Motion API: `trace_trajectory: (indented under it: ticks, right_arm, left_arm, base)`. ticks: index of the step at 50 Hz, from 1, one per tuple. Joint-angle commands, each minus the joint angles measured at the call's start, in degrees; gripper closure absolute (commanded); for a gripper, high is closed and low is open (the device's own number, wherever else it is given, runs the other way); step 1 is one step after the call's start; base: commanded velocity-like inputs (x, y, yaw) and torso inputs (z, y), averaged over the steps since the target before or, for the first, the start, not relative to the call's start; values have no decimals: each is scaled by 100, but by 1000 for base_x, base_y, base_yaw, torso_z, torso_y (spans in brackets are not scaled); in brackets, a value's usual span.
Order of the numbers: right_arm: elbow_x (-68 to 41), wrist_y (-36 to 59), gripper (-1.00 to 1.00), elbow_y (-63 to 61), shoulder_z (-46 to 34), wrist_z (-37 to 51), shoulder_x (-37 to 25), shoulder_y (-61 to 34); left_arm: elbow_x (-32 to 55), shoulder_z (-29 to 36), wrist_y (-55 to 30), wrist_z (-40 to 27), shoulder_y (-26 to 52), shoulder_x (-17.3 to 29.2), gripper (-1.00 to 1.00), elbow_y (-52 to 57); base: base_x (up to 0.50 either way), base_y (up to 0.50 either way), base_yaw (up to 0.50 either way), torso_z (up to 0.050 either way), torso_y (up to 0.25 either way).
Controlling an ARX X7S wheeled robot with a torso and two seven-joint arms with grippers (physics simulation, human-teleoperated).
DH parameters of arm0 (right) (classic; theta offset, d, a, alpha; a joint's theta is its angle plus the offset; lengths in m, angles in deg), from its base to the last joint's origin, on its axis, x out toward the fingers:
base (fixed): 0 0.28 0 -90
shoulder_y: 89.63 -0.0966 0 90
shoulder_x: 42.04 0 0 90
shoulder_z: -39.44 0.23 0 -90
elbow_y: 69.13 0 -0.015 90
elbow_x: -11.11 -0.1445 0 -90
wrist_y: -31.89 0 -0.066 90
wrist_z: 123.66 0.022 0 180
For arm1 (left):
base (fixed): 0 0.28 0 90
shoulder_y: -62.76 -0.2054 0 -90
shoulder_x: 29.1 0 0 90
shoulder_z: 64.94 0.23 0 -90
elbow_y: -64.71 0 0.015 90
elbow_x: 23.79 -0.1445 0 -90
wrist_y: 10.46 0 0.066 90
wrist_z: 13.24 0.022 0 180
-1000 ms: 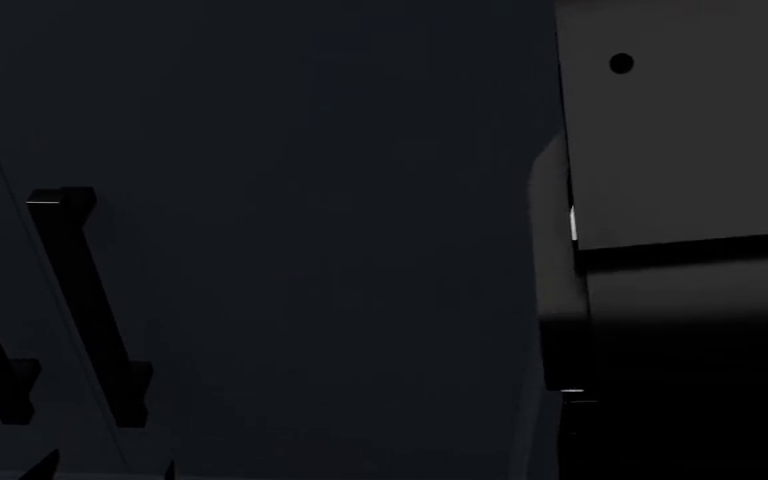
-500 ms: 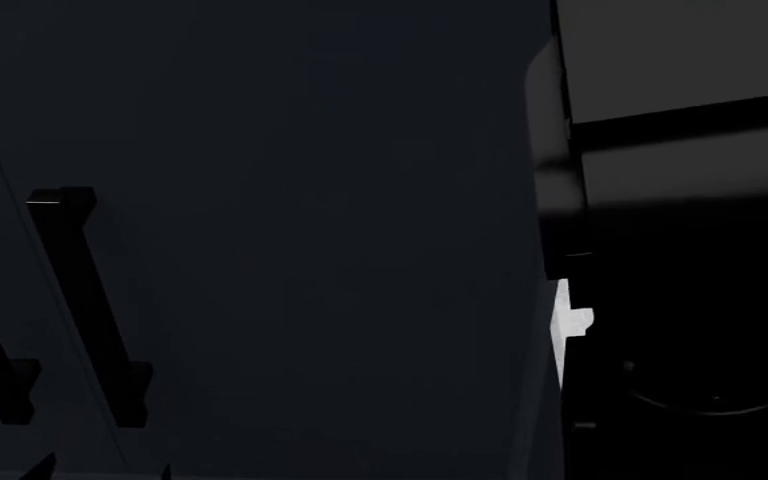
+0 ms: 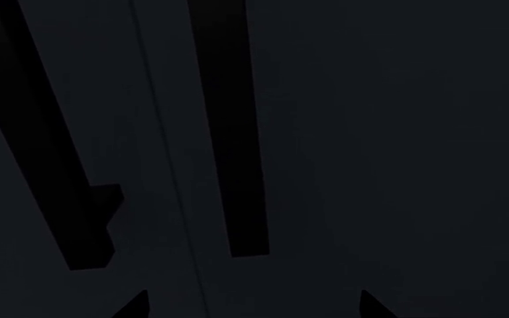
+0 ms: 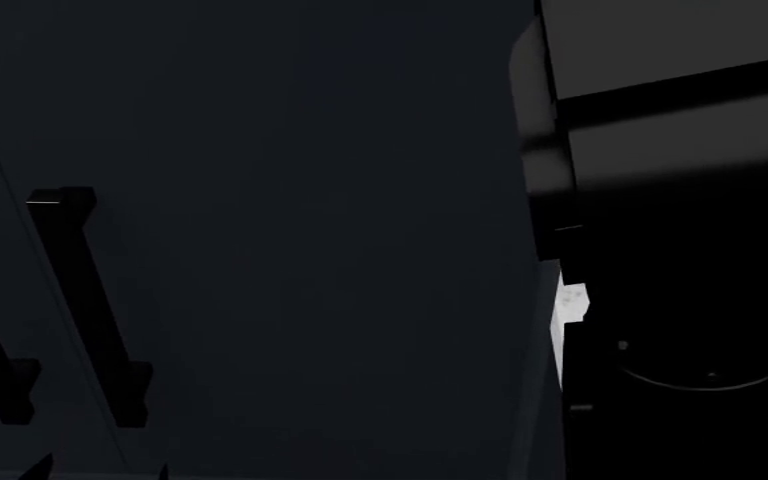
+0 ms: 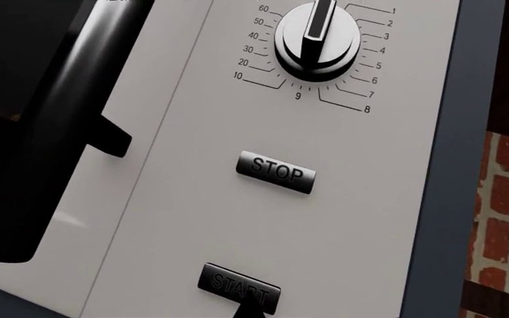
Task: Press the start button on the microwave
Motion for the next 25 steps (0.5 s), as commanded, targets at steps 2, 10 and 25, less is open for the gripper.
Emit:
trace_trajectory:
  ticks: [2, 10, 25]
  right_arm:
    - [16, 118, 100, -79, 78, -95, 86, -78]
    - [-30, 17, 100, 99, 58, -76, 55, -130]
    - [-180, -487, 100, 947, 120, -53, 77, -187]
  left_arm:
    - [-46, -118, -30, 96, 20, -101, -100, 4]
    - [-28, -97, -33, 77, 17, -83, -100, 25]
    - [14, -78, 69, 61, 57, -72, -100, -142]
  base:
    - [0, 0, 0, 0, 0]
    - [0, 0, 0, 0, 0]
    - [0, 0, 0, 0, 0]
